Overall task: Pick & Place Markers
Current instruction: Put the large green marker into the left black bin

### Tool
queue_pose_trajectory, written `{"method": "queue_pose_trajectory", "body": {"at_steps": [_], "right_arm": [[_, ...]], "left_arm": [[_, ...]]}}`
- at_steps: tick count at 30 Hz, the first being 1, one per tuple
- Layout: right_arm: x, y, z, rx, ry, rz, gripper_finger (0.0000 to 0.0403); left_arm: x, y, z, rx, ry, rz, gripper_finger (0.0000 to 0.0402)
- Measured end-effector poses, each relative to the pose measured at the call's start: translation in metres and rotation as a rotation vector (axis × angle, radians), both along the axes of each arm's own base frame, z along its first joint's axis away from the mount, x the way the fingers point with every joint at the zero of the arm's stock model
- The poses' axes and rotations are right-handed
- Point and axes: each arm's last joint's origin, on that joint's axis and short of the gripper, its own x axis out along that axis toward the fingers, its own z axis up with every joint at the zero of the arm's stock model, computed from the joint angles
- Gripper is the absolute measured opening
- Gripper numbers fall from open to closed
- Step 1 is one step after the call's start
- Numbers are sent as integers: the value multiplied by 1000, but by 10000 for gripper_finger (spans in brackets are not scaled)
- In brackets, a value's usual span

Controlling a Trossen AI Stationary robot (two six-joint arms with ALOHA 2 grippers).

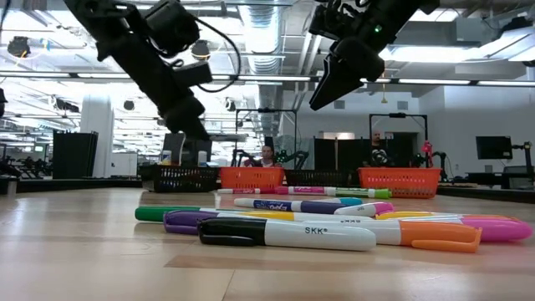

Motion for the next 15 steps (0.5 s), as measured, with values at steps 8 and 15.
{"method": "queue_pose_trajectory", "body": {"at_steps": [8, 15], "right_arm": [[0, 0, 0, 0, 6, 0, 232], [-1, 0, -1, 0, 13, 0, 232]], "left_arm": [[-31, 31, 8, 11, 90, 235, 74], [-42, 55, -2, -47, 128, 303, 88]]}}
